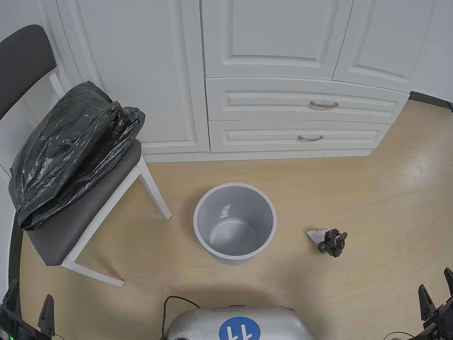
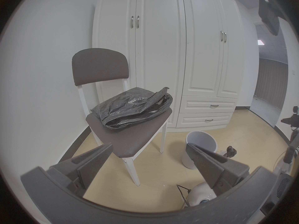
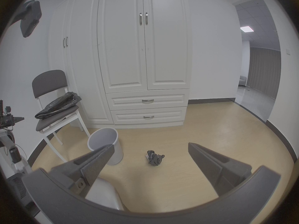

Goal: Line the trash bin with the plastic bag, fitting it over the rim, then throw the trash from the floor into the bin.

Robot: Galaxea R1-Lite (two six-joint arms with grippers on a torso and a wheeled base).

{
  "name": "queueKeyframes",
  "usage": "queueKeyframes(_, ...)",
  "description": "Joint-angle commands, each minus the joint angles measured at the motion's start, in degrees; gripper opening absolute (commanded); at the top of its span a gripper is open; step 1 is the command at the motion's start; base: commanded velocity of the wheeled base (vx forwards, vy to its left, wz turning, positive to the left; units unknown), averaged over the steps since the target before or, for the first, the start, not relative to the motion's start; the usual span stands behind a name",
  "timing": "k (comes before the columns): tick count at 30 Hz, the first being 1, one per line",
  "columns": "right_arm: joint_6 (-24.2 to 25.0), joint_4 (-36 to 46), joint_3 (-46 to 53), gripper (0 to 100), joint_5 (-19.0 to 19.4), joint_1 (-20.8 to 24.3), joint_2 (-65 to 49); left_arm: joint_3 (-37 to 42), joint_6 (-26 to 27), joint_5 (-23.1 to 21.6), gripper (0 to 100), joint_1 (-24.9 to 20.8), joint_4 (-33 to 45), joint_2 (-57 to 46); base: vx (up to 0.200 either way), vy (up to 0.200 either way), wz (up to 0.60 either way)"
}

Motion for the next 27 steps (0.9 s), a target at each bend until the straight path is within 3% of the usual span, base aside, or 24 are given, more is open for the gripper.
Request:
queueKeyframes(1,0.0,0.0,0.9,100,-0.1,0.0,-0.9,1.0,0.0,0.1,100,0.0,0.0,-0.9,0.000,0.000,0.00)
queueKeyframes(17,-3.5,0.0,0.9,100,0.6,-0.2,-0.9,1.0,4.2,-2.9,100,0.1,-0.1,-0.9,0.000,0.000,0.00)
queueKeyframes(27,0.1,-0.3,1.0,100,-0.4,-0.1,-0.9,1.0,-1.7,0.8,100,0.1,0.0,-0.9,0.000,0.000,0.00)
